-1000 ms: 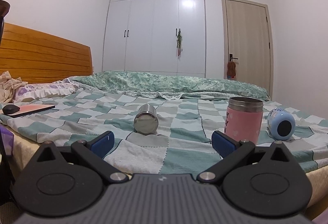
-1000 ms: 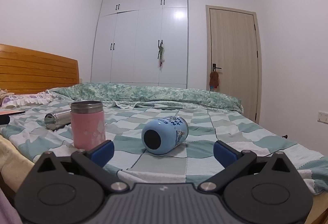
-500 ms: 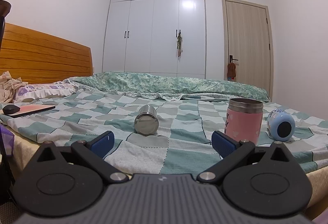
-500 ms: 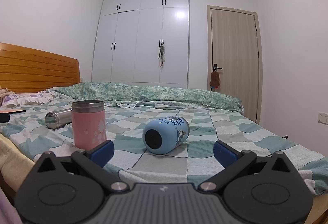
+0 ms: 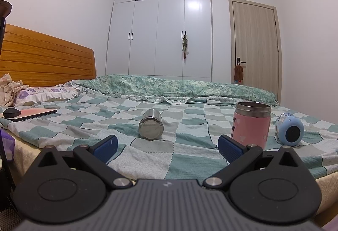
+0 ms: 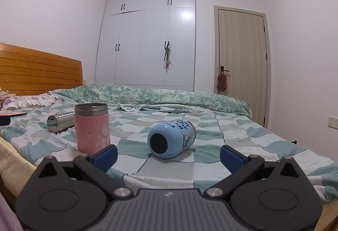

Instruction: Flip cup upright

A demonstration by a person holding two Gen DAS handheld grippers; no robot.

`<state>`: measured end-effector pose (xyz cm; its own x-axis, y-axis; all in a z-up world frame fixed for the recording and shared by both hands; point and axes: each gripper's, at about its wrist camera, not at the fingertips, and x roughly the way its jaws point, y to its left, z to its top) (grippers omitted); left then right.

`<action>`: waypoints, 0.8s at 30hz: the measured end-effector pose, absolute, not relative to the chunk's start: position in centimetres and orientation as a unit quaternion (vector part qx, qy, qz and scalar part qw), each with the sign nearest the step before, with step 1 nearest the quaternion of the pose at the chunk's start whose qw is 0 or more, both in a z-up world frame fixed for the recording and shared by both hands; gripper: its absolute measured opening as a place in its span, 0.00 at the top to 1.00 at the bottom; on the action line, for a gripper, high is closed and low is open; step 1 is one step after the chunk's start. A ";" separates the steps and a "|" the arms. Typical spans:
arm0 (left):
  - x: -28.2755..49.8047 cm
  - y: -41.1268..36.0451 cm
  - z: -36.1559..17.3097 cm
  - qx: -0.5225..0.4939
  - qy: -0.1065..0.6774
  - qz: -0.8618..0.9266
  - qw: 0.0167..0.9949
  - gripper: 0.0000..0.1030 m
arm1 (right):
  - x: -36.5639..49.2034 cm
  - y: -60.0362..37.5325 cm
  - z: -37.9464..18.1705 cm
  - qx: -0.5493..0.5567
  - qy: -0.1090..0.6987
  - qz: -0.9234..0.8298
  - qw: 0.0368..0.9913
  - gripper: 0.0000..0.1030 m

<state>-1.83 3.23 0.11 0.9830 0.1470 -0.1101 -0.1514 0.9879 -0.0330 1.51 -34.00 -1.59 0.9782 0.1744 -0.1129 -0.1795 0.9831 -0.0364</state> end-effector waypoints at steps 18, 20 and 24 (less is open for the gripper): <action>-2.1 3.0 0.3 -0.015 0.045 0.069 0.997 0.00 | 1.4 -33.9 -1.6 -0.025 0.055 0.089 0.994 0.00; -2.1 3.0 0.2 -0.016 0.045 0.069 0.996 0.00 | 1.4 -33.9 -1.6 -0.025 0.055 0.089 0.994 0.00; -1.9 3.2 0.2 -0.020 0.049 0.072 0.996 0.00 | 1.4 -33.9 -1.6 -0.025 0.055 0.089 0.994 0.00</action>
<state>-1.94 3.17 0.18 0.9848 0.1417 -0.1009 -0.1456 0.9888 -0.0320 1.42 -33.88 -1.59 0.9779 0.1751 -0.1140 -0.1805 0.9828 -0.0390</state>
